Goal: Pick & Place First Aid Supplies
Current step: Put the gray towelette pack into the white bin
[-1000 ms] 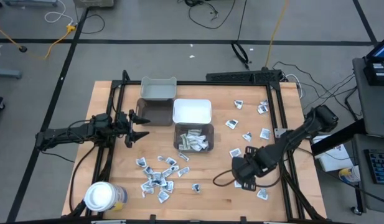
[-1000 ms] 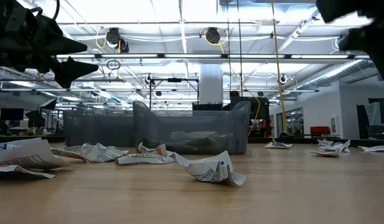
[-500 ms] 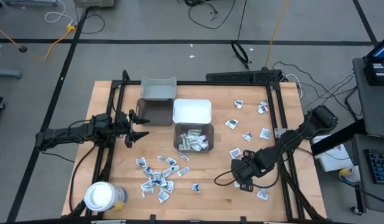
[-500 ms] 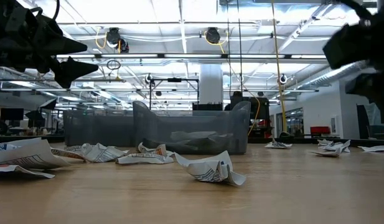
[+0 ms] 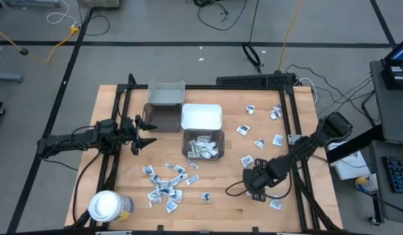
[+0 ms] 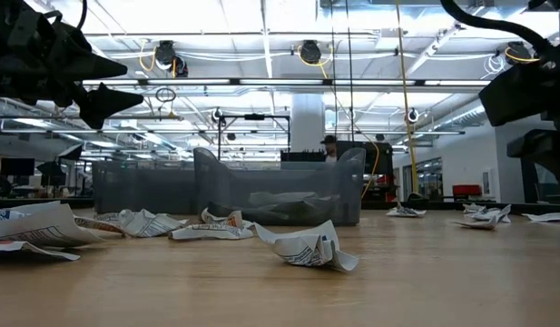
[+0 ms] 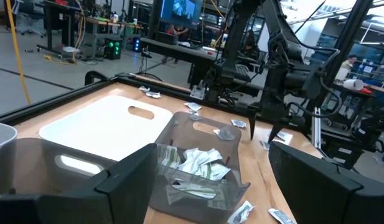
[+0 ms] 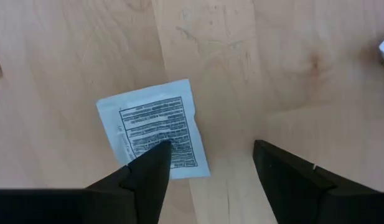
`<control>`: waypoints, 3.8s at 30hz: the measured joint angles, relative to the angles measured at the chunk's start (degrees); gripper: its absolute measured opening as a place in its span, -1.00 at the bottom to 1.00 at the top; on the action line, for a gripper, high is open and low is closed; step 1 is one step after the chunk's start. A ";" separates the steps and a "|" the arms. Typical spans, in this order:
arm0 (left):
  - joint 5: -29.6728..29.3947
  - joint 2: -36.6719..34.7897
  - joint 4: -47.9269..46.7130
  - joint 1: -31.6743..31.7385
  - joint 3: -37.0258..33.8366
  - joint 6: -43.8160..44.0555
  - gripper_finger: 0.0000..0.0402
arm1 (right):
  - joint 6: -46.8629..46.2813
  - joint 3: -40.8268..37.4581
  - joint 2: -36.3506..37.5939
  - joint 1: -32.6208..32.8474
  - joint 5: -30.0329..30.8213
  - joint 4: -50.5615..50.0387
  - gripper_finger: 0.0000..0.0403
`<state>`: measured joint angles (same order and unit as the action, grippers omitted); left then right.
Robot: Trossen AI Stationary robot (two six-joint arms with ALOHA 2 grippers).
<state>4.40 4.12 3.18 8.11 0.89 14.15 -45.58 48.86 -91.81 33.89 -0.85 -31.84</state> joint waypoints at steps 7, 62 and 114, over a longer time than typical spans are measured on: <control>0.00 0.01 0.00 -0.01 0.00 0.00 0.55 | 0.48 -0.08 -0.11 -0.02 1.48 0.57 -0.49; 0.02 0.01 0.00 0.00 0.01 0.00 0.54 | 33.43 30.44 5.55 -30.48 -5.41 -40.82 -1.00; 0.02 0.02 0.00 0.01 0.01 0.00 0.55 | 48.73 66.21 -37.44 -51.52 -3.31 -28.71 -0.98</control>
<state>4.43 4.14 3.18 8.12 0.91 14.15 3.15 115.07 -129.25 -17.64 -4.16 -60.55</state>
